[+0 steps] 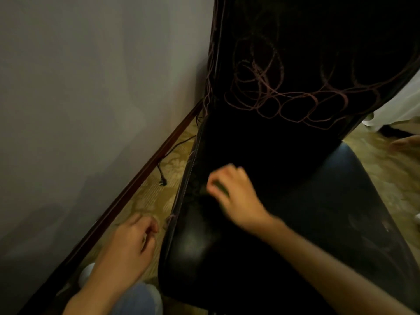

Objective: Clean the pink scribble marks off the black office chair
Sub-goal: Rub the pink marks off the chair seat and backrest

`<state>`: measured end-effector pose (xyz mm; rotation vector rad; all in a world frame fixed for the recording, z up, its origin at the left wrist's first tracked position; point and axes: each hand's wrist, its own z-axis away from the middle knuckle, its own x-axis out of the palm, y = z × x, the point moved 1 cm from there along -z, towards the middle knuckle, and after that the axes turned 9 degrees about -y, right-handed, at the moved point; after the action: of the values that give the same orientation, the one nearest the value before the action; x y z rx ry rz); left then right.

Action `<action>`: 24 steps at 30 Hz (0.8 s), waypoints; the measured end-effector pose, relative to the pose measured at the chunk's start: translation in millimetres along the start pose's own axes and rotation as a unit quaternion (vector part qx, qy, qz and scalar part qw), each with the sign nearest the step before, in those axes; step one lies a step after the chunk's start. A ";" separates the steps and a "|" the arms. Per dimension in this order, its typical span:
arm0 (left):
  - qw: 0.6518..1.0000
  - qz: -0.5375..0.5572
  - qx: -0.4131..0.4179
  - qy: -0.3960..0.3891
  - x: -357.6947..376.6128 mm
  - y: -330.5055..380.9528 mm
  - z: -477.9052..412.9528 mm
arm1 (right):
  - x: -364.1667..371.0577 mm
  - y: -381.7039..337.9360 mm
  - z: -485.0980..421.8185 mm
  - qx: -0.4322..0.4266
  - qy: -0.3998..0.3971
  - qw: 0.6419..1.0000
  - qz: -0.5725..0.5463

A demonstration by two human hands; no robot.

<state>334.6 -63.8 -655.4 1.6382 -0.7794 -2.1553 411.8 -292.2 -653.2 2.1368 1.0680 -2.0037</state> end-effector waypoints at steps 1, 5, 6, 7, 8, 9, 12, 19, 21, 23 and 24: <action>1.000 0.004 0.000 -0.004 -0.4 -3.3 6.2 | -1.7 13.0 -26.1 0.034 0.026 0.999 0.017; 0.999 0.013 0.007 -0.041 1.0 -9.6 20.3 | -0.8 44.9 -105.4 0.207 0.007 0.977 0.041; 0.998 0.014 0.010 -0.056 1.9 -9.3 20.9 | 4.6 44.4 -113.2 0.229 -0.009 0.972 0.050; 0.997 0.011 0.010 -0.072 2.3 -8.0 20.4 | 11.4 40.1 -115.9 0.228 -0.020 0.971 0.074; 0.996 0.004 0.009 -0.083 3.4 -6.4 18.8 | 16.5 33.1 -113.5 0.217 -0.028 0.971 0.092; 0.996 -0.008 0.007 -0.091 4.9 -4.0 16.6 | 19.0 23.7 -105.1 0.196 -0.034 0.975 0.097; 0.994 -0.056 -0.019 -0.096 8.3 0.6 11.6 | 29.5 -17.1 -46.0 0.075 -0.040 0.991 0.100; 0.995 -0.054 -0.061 -0.060 21.0 2.0 20.0 | 82.9 -100.4 121.0 -0.022 -0.103 0.979 0.174; 0.995 -0.056 -0.067 -0.041 22.9 4.2 25.9 | 88.1 -101.7 136.4 -0.037 -0.096 0.980 0.171; 0.996 -0.059 -0.059 -0.021 25.6 7.7 32.2 | 83.9 -104.8 138.9 -0.053 -0.066 0.984 0.155; 0.997 -0.053 -0.055 -0.012 27.2 8.9 35.9 | 78.0 -105.9 136.1 -0.052 -0.042 0.989 0.129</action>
<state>291.8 -78.0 -664.3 1.6339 -0.5822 -2.2518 237.0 -237.9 -701.3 2.0012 0.8171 -1.8583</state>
